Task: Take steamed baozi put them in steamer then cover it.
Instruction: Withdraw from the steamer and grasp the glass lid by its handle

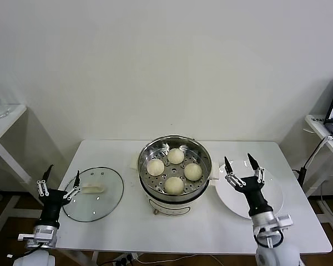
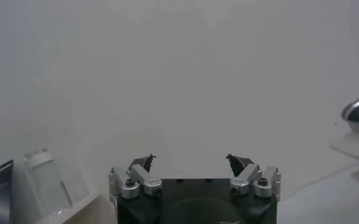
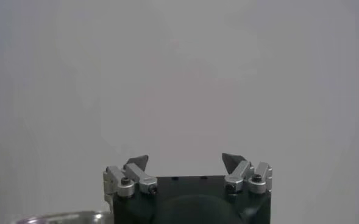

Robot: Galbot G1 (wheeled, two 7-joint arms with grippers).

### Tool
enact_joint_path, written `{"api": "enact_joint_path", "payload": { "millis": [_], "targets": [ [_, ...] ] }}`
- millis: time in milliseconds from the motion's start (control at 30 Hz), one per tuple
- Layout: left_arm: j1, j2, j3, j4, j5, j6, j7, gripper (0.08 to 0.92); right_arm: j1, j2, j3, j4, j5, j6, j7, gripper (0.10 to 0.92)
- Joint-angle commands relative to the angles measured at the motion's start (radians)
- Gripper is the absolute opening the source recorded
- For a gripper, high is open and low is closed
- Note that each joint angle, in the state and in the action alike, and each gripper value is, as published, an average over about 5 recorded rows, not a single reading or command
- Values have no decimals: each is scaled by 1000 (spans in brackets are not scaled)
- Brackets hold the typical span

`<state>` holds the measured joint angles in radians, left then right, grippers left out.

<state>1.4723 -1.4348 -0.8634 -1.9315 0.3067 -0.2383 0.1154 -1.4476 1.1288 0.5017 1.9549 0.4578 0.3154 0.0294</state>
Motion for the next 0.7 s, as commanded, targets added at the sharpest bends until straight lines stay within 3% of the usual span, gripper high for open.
{"api": "enact_joint_path", "payload": {
  "millis": [33, 300, 700],
  "targets": [
    [-18, 45, -35, 271, 731, -254, -202, 823, -114, 155, 47, 20, -69, 89, 52, 823],
    [-28, 84, -33, 374, 1062, -286, -324, 823, -94, 164, 28, -20, -77, 88, 51, 823],
    [-120, 73, 27, 433, 1165, -247, -351, 823, -81, 171, 25, -41, -82, 85, 44, 823]
  ]
}}
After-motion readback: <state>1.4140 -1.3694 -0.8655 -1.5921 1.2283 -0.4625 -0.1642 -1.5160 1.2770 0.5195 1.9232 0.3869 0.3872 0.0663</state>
